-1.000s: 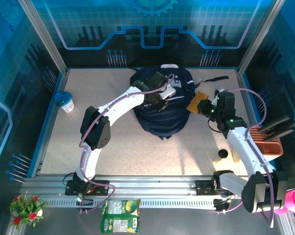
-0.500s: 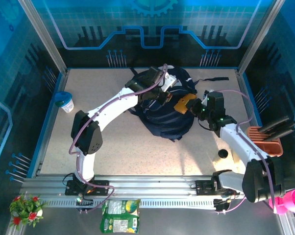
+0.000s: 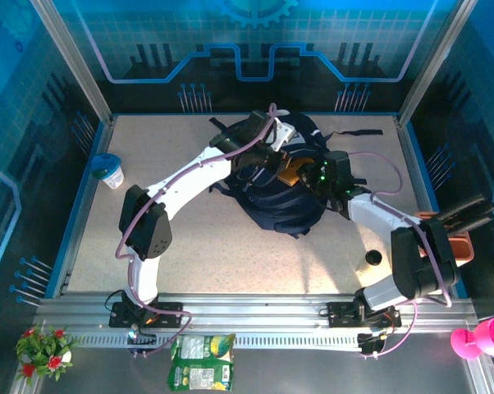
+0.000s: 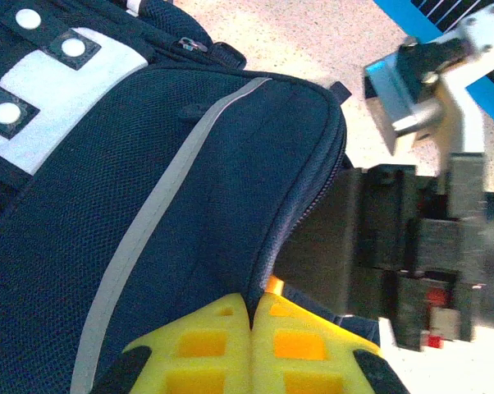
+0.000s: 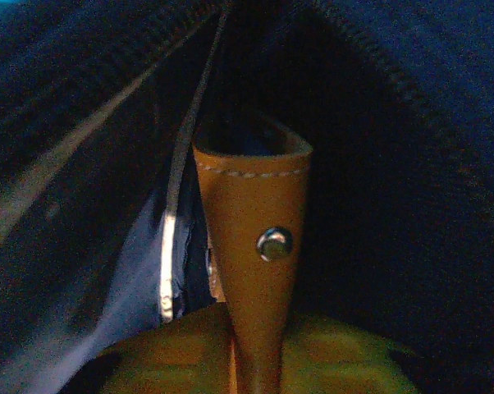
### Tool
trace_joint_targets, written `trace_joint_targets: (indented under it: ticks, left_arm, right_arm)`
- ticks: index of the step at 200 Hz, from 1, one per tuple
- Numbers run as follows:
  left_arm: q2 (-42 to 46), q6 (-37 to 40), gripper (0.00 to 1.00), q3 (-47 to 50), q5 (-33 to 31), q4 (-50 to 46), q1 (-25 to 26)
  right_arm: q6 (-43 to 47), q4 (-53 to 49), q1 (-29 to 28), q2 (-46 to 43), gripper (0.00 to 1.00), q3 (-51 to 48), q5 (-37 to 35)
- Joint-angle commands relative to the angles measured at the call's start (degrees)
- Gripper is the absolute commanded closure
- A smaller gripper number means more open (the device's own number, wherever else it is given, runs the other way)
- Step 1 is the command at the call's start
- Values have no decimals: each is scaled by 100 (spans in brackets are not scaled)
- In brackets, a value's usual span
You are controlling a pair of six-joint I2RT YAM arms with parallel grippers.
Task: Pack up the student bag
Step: Place the card holder in the student bag.
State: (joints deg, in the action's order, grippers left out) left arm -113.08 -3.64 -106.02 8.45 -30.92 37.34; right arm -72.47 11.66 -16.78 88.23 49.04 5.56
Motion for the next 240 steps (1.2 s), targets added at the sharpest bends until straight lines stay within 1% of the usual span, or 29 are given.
trace_joint_targets:
  ticks: [1, 15, 19, 31, 47, 66, 80, 96, 110, 134, 155, 168, 197, 219, 240]
  left_arm:
    - [197, -269, 95, -257, 273, 479, 47]
    - [220, -284, 95, -240, 271, 451, 28]
    - [231, -286, 95, -223, 269, 454, 14]
    - [277, -282, 95, -155, 317, 469, -8]
    - [330, -287, 95, -65, 411, 532, -28]
    - [336, -278, 94, -34, 482, 541, -38]
    - [335, -287, 95, -8, 501, 555, -40]
    - [339, -308, 94, 22, 534, 586, -46]
    - [355, -330, 94, 63, 553, 628, -44]
    - [355, -360, 94, 65, 571, 626, -46]
    - [371, -361, 94, 58, 589, 587, -43]
    - [383, -372, 94, 88, 580, 594, -49]
    - [374, -482, 94, 80, 617, 629, -69]
    - [358, -567, 94, 98, 631, 656, -111]
    - [355, -671, 94, 132, 648, 666, -167]
  right_arm:
    - [-145, 337, -88, 137, 74, 342, -113]
    - [-69, 335, -115, -77, 64, 169, -336]
    - [-51, 317, -111, -154, 62, -17, -388]
    - [75, 126, -106, -413, 55, -178, -496]
    - [341, -447, -98, -741, 51, -222, -486]
    - [752, -989, -139, -1019, 51, -273, -476]
    - [913, -1282, -153, -1175, 53, -372, -542]
    - [1009, -1311, -147, -1277, 58, -456, -531]
    - [1092, -1214, -150, -1194, 62, -389, -416]
    - [1163, -1094, -147, -771, 69, -67, -116]
    - [1164, -936, -145, -372, 74, 101, -51]
    - [1151, -874, -149, -122, 78, 399, -30]
    - [1151, -404, -165, 436, 87, 650, 177]
    - [1115, 135, -142, 668, 88, 681, 572]
    - [1042, 236, -83, 485, 84, 480, 629]
